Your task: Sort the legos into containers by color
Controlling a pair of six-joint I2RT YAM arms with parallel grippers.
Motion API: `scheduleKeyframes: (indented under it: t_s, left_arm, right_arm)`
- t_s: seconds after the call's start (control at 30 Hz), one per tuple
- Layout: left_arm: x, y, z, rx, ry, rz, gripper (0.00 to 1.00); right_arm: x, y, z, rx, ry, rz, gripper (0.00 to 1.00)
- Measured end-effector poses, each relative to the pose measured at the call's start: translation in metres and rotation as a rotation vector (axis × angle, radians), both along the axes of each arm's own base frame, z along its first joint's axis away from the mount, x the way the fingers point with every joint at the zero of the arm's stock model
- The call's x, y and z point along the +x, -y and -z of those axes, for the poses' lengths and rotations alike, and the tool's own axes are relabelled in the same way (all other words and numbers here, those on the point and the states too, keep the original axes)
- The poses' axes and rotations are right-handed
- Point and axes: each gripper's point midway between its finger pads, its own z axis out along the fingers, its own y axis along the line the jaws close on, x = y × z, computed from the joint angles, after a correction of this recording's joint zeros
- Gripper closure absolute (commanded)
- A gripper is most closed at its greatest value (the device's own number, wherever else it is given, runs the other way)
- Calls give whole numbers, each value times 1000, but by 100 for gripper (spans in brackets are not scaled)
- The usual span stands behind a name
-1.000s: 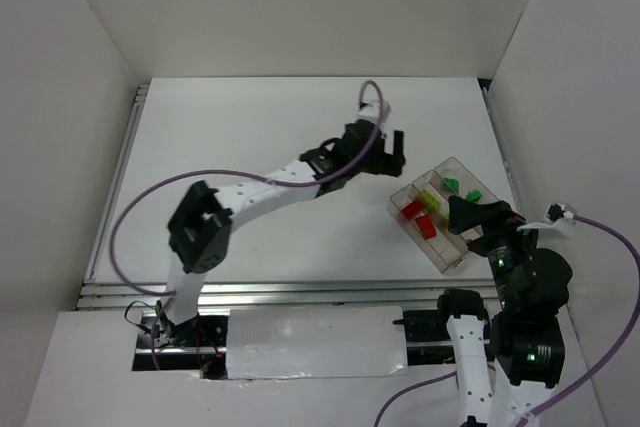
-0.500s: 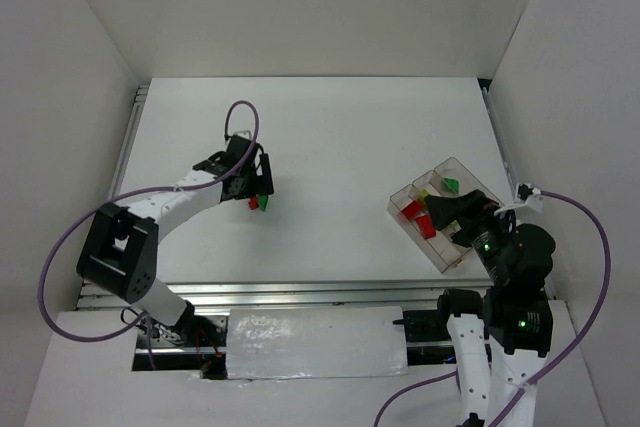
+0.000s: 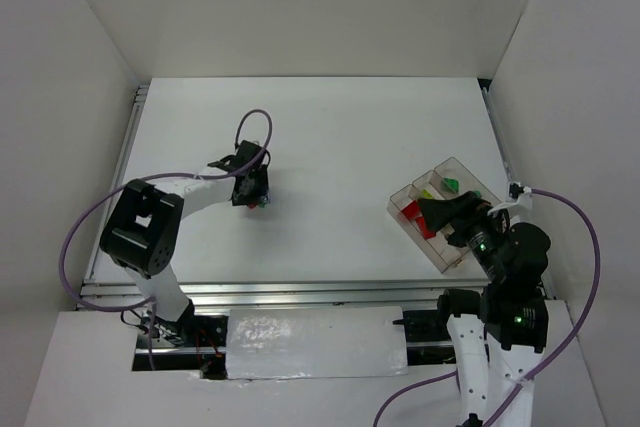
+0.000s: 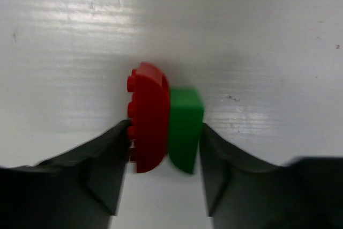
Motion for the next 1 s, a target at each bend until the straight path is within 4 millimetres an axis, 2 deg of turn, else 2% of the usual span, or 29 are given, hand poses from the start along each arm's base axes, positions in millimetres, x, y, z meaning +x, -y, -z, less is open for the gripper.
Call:
scheduleKeyframes:
  t_s: [0.03, 0.07, 0.1, 0.13, 0.2, 0.27, 0.33, 0.43, 0.5, 0.57, 0.6, 0.7, 0.87, 1.0]
  left_arm:
    - [4, 2, 1, -4, 9, -3, 53]
    - [7, 2, 1, -4, 17, 1, 73]
    - [9, 4, -1, -7, 27, 8, 78]
    - [11, 6, -1, -11, 36, 18, 93]
    - [10, 12, -1, -6, 45, 42, 100]
    - [3, 26, -4, 8, 63, 92, 100]
    - [-12, 55, -14, 26, 113, 201, 100]
    - [-50, 116, -50, -32, 273, 437, 100]
    - [-80, 150, -82, -126, 393, 575, 100]
    - [-101, 169, -112, -217, 502, 663, 100]
    - [-107, 174, -125, -254, 551, 688, 100]
    - [-110, 182, -150, -316, 644, 718, 100]
    - [-120, 191, -163, -358, 693, 781, 94]
    - [-130, 199, -173, -393, 714, 837, 91]
  right_arm:
    - [1, -1, 3, 3, -6, -5, 0]
    - [2, -2, 6, 6, -11, -13, 0]
    - [3, -3, 8, 8, -14, -19, 0]
    - [5, -5, 11, 15, -19, -31, 1]
    - [11, -10, 18, 38, -34, -65, 0]
    - [21, -17, 30, 69, -68, -116, 0]
    - [33, -24, 47, 110, -128, -162, 0]
    - [46, -35, 74, 171, -217, -213, 0]
    - [47, -55, 87, 185, -279, -281, 0]
    - [42, -85, 90, 168, -304, -385, 0]
    - [37, -104, 93, 149, -319, -445, 0]
    - [27, -130, 92, 141, -320, -520, 1]
    - [26, -152, 78, 163, -260, -550, 3]
    - [22, -171, 80, 160, -262, -581, 6]
